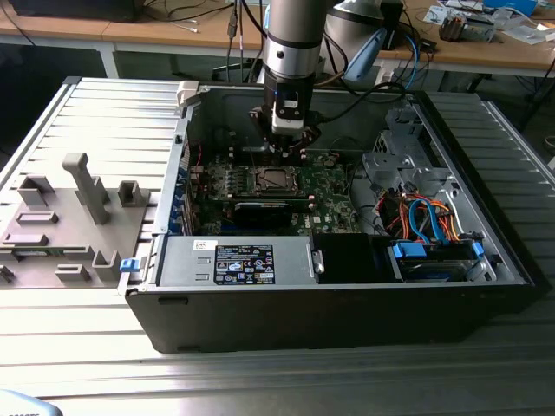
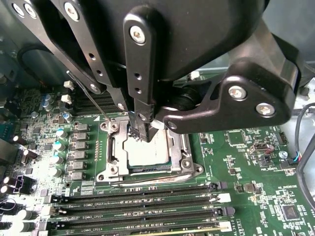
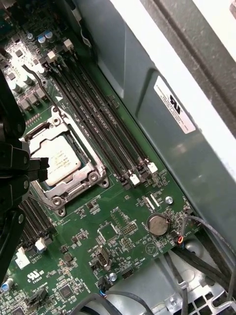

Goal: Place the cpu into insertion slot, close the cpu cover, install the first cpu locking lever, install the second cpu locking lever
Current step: 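Install the first cpu locking lever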

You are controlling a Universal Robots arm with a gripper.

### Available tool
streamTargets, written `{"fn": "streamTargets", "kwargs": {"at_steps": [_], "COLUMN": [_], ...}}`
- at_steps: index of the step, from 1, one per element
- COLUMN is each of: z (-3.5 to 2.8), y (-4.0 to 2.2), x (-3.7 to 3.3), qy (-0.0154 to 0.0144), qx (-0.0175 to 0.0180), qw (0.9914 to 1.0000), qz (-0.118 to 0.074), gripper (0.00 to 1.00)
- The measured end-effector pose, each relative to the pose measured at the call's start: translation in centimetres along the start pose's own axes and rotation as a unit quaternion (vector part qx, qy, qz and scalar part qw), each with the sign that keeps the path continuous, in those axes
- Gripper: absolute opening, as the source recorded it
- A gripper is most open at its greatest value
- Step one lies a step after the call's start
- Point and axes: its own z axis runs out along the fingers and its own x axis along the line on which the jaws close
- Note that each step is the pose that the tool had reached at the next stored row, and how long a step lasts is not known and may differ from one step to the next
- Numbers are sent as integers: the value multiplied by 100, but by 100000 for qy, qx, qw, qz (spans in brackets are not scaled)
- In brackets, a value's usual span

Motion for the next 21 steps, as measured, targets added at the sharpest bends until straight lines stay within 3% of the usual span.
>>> {"fn": "streamTargets", "kwargs": {"at_steps": [21], "z": [0], "y": [0], "x": [0], "qy": [-70], "qx": [-12], "qw": [99985], "qz": [-1711], "gripper": [11]}}
